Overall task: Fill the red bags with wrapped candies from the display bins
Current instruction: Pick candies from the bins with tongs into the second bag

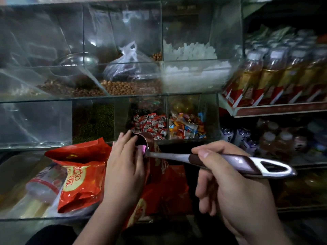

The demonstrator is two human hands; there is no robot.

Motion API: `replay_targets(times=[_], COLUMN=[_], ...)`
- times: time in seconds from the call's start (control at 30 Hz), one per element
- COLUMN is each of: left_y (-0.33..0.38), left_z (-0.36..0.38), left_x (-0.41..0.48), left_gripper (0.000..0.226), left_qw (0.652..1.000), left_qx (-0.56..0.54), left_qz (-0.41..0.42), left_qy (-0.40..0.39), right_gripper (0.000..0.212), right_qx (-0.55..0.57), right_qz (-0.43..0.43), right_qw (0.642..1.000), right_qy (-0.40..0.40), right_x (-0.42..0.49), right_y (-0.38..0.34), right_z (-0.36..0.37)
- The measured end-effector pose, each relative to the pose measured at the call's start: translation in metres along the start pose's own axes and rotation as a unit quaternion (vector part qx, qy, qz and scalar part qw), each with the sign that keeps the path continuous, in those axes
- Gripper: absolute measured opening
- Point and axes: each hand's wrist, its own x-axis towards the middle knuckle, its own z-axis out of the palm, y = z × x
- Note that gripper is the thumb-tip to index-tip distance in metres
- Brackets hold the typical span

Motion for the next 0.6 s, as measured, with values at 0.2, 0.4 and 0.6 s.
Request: replay_targets(times=[0.2, 0.4, 0.6], left_y=[0.041, 0.072, 0.071], left_z=[0.019, 0.072, 0.09], left_x=[0.077, 0.151, 0.175], left_gripper=[0.043, 0.048, 0.035], left_qw=[0.988, 0.937, 0.929], left_qx=[0.011, 0.072, 0.093], left_qz=[0.139, 0.204, 0.122], left_qy=[-0.058, -0.273, -0.338], right_gripper=[0.021, 0.019, 0.015], right_qx=[0.037, 0.041, -0.057], right_qz=[-0.026, -0.023, -0.063], right_qw=[0.989, 0.97, 0.973], right_qy=[0.141, 0.236, 0.217], right_x=[0.019, 0.059, 0.121], right_y=[-0.015, 0.006, 0.064], right_z=[-0.018, -0.037, -0.031])
